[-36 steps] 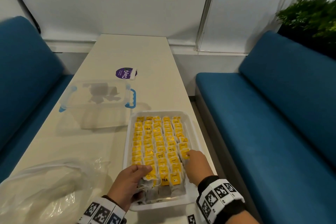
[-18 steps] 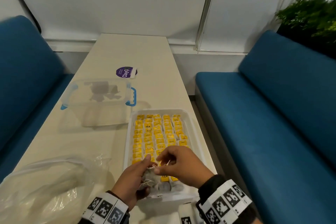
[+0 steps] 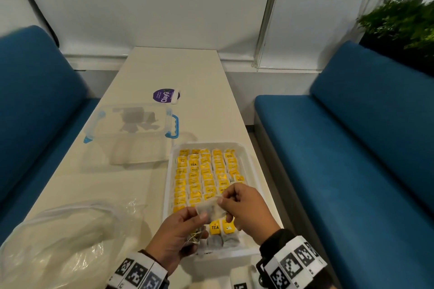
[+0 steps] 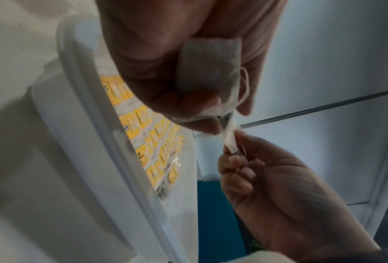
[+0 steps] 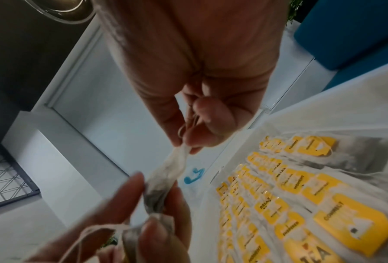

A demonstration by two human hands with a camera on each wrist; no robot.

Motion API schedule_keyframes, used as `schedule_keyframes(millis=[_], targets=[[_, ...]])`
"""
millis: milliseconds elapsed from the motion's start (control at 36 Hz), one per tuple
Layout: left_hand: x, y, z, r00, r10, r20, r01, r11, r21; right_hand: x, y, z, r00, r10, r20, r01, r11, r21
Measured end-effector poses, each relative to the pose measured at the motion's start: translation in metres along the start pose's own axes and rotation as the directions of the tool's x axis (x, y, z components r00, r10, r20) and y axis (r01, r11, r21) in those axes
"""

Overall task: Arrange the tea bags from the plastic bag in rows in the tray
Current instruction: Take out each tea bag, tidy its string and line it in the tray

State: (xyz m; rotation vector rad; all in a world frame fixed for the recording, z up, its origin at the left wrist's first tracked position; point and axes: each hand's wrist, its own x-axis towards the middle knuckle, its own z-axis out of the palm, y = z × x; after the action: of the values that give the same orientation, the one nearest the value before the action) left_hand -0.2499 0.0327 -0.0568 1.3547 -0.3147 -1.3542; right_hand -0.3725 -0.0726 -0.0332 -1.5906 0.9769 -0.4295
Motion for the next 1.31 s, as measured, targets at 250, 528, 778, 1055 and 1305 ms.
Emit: schedule_keyframes(millis=[250,528,778,1055,1305], targets=[[0.006,0.001,-0.008,0.999,-0.028,0.029,0.029,0.999,-0.034,-0.007,-0.005,-0.007,0.989,0.023,0.144,-0.050,0.981,0.187],[0.003,0.004,-0.006,0.981,-0.117,0.153,0.126,0.991,-0.051,-0.007,0.003,-0.008,0.962,-0.127,0.244,0.127,0.992,0.014],[0.007,-0.003,-0.006,0.999,-0.034,-0.002,0.034,0.998,0.061,-0.002,0.016,-0.007,0.992,-0.062,0.105,0.058,0.997,0.047],[0.009,-0.007,0.004,0.998,0.052,-0.029,-0.044,0.975,0.216,0.001,0.018,-0.001,0.998,0.010,0.063,-0.020,0.987,0.160],[0.015,-0.009,0.002,0.995,0.053,-0.079,-0.040,0.986,0.159,-0.008,0.023,0.005,0.999,0.018,0.034,-0.023,0.990,0.139]])
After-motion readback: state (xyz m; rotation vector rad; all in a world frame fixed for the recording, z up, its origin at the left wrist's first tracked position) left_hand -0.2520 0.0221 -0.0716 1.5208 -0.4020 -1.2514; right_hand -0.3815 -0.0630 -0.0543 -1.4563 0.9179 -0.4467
